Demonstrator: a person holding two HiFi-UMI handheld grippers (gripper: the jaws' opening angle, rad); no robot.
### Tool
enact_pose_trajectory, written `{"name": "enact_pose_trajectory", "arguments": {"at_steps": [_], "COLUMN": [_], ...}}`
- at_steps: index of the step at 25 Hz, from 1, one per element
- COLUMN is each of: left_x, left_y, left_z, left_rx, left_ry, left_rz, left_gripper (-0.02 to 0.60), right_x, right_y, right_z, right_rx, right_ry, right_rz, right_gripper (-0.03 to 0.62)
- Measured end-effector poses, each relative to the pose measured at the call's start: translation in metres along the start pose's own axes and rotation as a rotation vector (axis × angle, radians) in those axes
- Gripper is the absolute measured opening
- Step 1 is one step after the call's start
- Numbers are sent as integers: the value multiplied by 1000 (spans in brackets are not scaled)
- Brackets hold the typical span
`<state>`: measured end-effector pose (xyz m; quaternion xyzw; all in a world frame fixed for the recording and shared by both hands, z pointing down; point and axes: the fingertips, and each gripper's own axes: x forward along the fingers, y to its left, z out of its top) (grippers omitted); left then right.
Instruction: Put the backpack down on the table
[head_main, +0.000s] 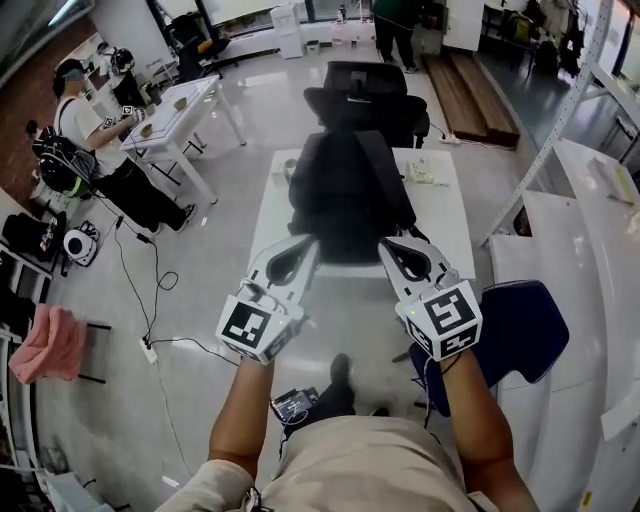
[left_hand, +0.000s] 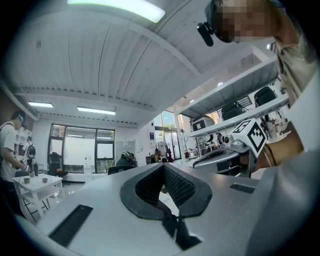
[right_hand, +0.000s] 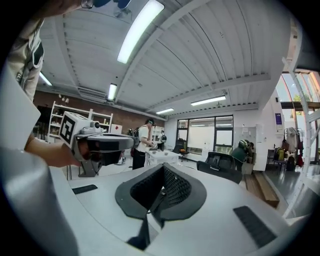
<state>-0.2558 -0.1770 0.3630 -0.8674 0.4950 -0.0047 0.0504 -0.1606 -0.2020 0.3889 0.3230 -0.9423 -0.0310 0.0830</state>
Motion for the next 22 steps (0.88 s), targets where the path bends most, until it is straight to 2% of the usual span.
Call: {"name": "enact_pose_trajectory", "arguments": {"at_steps": [8, 14, 22], "left_x": [-41, -63, -80], "left_y": [-68, -95, -128], "left_z": [24, 24, 20], "left_rx": [14, 5, 0], "left_ry": [-18, 1, 20], "left_rz": [-4, 26, 26], "left_gripper": [14, 14, 14], "right_x": [-66, -97, -131], "right_y": [39, 55, 65], "right_z": [7, 5, 0], "right_rx": [-9, -5, 6], "right_ry": [0, 0, 8], "right_rz": [33, 51, 55], "right_gripper": [23, 23, 23]}}
